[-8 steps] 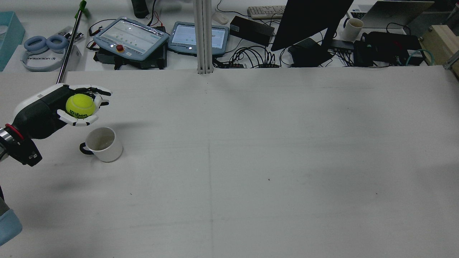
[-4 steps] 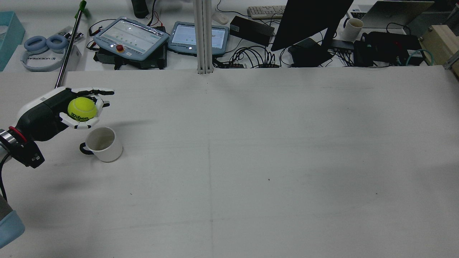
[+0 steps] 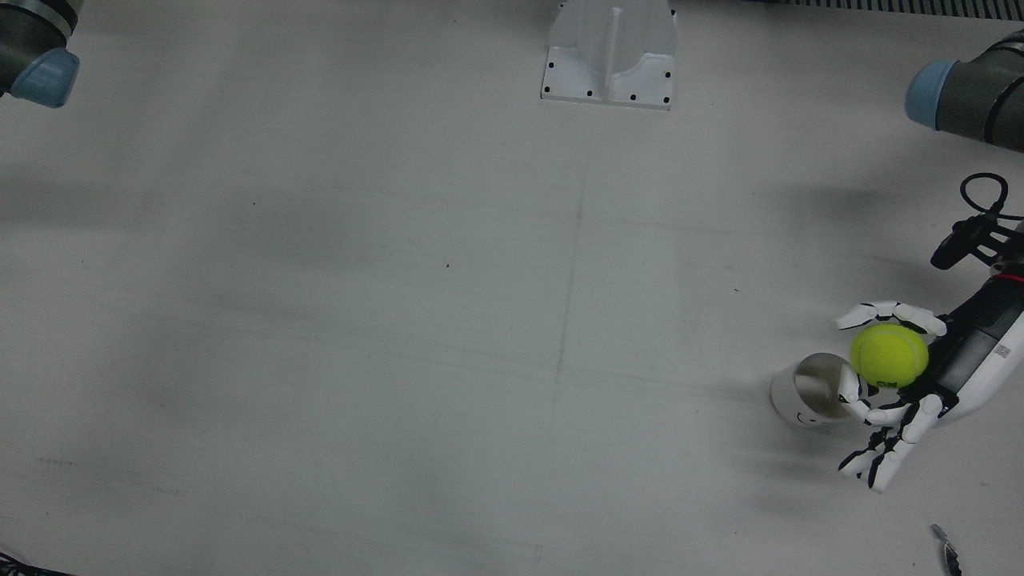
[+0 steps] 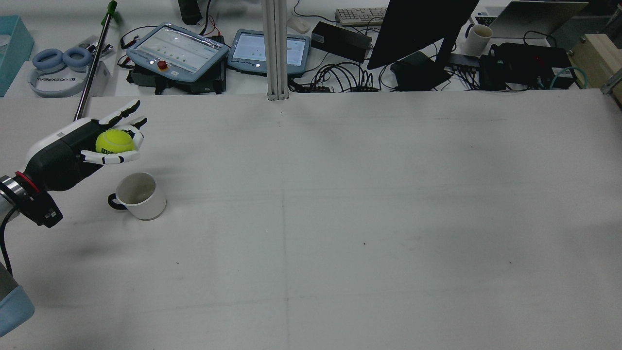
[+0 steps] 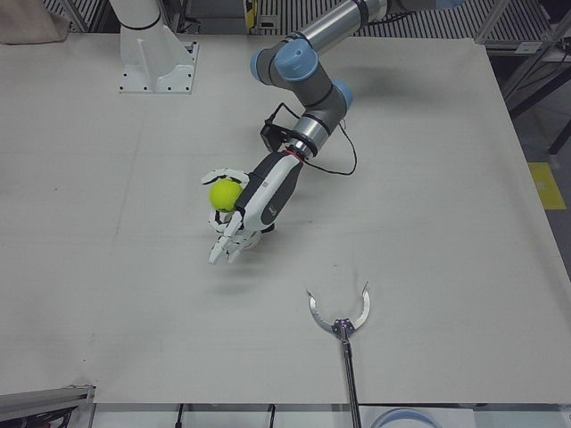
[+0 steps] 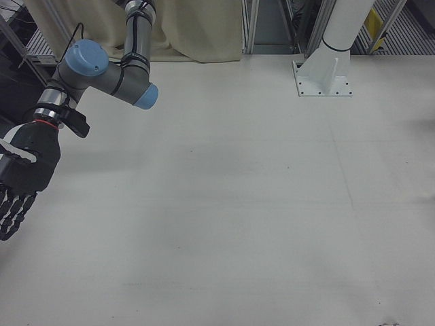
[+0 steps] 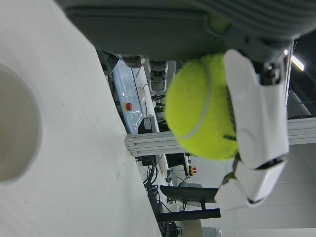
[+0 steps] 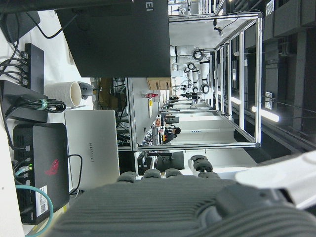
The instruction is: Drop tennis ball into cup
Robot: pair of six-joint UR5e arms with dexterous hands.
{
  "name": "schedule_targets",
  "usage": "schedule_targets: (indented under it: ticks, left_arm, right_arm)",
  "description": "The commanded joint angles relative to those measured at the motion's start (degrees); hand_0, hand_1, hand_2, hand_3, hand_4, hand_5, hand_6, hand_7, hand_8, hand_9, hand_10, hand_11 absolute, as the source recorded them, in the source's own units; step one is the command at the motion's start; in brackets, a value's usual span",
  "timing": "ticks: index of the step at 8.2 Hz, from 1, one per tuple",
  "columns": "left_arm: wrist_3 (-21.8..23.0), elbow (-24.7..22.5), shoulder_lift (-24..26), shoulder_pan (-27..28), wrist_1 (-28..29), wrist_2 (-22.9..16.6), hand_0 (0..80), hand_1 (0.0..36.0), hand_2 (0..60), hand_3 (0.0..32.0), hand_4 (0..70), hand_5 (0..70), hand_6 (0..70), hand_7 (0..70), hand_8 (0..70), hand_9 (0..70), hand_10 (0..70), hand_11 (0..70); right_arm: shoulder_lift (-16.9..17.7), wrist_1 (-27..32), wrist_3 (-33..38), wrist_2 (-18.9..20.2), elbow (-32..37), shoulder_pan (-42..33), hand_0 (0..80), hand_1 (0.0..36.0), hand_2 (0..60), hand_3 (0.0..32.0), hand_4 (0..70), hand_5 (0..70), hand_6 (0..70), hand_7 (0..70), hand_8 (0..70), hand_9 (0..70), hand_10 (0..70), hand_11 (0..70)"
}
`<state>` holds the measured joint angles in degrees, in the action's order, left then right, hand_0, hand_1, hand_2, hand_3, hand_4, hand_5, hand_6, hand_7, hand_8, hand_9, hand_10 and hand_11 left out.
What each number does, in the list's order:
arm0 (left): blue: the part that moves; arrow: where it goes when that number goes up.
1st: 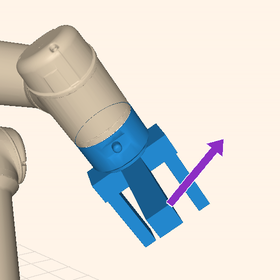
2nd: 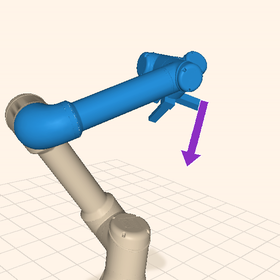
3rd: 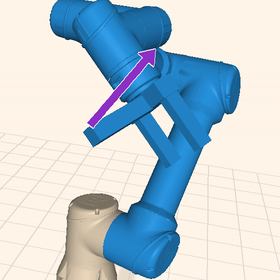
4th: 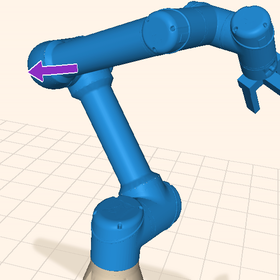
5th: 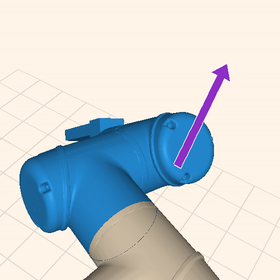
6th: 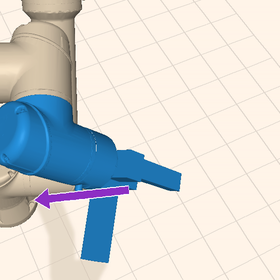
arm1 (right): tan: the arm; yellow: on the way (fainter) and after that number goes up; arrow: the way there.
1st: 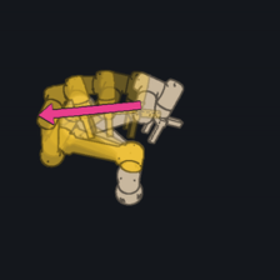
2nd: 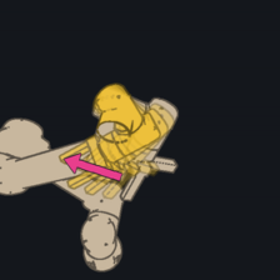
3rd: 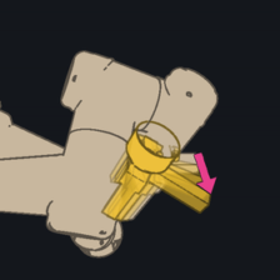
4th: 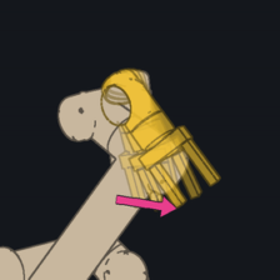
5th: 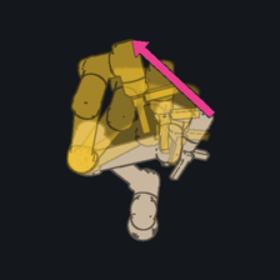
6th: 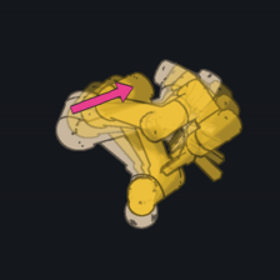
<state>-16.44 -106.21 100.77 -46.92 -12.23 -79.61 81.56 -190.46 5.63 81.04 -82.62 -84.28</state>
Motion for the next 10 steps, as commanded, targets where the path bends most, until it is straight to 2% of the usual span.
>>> schedule_targets:
  ticks: [1,2,3,4,5,7,8,9,10]
  left_arm:
    - [0.00,0.30,0.22,-0.01,0.54,-0.10,62.5,36.0,22.0,0.0,0.0,6.3,0.2,7.4,0.0,0.1,0.0,2.9]
    - [0.00,0.30,0.22,-0.01,0.54,-0.11,64.2,36.0,21.1,2.2,0.0,6.3,0.0,6.3,0.0,0.0,0.0,2.8]
    - [0.00,0.21,0.22,-0.10,0.45,-0.02,73.6,36.0,21.6,5.0,0.0,7.2,0.0,4.1,0.0,0.0,0.0,3.2]
    - [0.00,0.13,0.31,-0.10,0.54,-0.10,80.0,36.0,20.3,9.6,0.0,7.8,0.0,0.1,0.0,0.0,0.0,3.3]
    - [0.00,0.04,0.31,-0.10,0.45,-0.19,78.8,36.0,20.6,10.8,0.0,7.6,0.0,0.0,0.0,0.0,0.0,3.1]
    - [0.44,-1.71,0.13,-1.41,0.02,-0.54,79.5,36.0,21.4,9.4,0.0,7.6,0.0,0.5,0.0,0.0,0.0,2.9]
    - [0.27,-2.07,-0.04,-6.46,-1.12,-1.50,75.3,36.0,19.8,7.4,0.0,7.1,0.0,2.8,0.0,0.0,0.0,3.1]
    - [-0.26,-1.20,0.04,-12.35,-2.09,-2.90,74.4,36.0,19.1,4.4,0.0,7.0,0.0,5.9,0.0,0.0,0.0,3.1]
    - [-0.79,0.11,0.04,-18.49,-2.88,-3.44,78.4,36.0,19.4,0.0,0.0,7.3,0.0,8.3,0.0,0.2,0.0,1.9]
  right_arm:
    - [0.00,0.00,0.00,0.00,0.00,-0.01,0.0,0.0,0.0,0.0,0.0,0.0,0.0,0.0,0.0,0.0,0.0,0.0]
    - [0.00,0.00,0.00,0.00,0.00,-0.01,0.0,0.0,0.0,0.0,0.0,0.0,0.0,0.0,0.0,0.0,0.0,0.0]
    - [0.00,0.00,0.00,0.00,0.00,-0.01,0.0,0.0,0.0,0.0,0.0,0.0,0.0,0.0,0.0,0.0,0.0,0.0]
    - [0.00,0.00,0.00,0.00,0.00,-0.01,0.0,0.0,0.0,0.0,0.0,0.0,0.0,0.0,0.0,0.0,0.0,0.0]
    - [0.00,0.00,0.00,0.00,0.00,-0.01,0.0,0.0,0.0,0.0,0.0,0.0,0.0,0.0,0.0,0.0,0.0,0.0]
    - [0.00,0.00,0.00,0.00,0.00,-0.01,0.0,0.0,0.0,0.0,0.0,0.0,0.0,0.0,0.0,0.0,0.0,0.0]
    - [0.00,0.00,0.00,0.00,0.00,0.08,0.0,0.0,0.0,0.0,0.0,0.0,0.0,0.0,0.0,0.0,0.0,0.0]
    - [0.00,0.00,0.00,0.00,0.00,-0.01,0.0,0.0,0.0,0.0,0.0,0.0,0.0,0.0,0.0,0.0,0.0,0.0]
    - [0.00,0.00,0.00,0.00,0.00,-0.01,0.0,0.0,0.0,0.0,0.0,0.0,0.0,0.0,0.0,0.0,0.0,0.0]
